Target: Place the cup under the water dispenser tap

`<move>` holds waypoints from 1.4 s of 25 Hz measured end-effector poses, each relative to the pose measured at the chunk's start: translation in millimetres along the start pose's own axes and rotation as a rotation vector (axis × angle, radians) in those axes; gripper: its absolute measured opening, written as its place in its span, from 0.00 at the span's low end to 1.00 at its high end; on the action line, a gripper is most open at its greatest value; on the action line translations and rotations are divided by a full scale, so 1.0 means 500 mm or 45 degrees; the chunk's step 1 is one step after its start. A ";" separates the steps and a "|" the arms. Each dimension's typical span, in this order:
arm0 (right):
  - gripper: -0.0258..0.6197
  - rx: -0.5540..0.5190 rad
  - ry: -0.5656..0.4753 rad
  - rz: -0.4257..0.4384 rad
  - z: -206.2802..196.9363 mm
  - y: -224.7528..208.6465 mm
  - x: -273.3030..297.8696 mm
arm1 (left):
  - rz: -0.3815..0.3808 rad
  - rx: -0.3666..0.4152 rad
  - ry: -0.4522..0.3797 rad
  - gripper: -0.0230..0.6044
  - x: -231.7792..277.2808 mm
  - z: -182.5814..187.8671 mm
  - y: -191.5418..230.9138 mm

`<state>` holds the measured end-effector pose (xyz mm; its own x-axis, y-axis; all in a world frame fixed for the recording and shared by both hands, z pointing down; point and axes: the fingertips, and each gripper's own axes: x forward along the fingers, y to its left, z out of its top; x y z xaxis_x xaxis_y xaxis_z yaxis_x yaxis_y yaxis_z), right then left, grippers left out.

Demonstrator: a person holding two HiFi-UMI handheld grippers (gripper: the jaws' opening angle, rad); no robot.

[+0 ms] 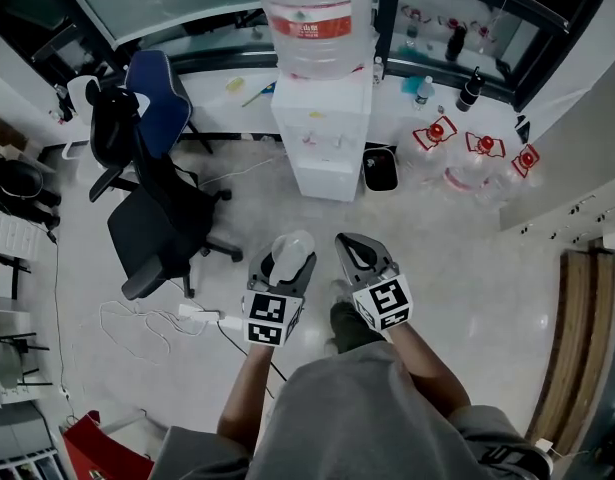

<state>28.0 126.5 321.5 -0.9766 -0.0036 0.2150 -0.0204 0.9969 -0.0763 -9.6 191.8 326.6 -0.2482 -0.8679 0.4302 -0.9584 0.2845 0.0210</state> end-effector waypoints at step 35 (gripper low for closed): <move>0.05 0.242 0.100 -0.265 -0.054 -0.242 0.280 | -0.174 0.115 0.188 0.44 0.352 0.030 0.227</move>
<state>-100.3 7.3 387.2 -0.9279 -0.1928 0.3192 -0.2654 0.9427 -0.2022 -164.0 65.4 391.2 -0.0979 -0.8252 0.5563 -0.9921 0.1248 0.0104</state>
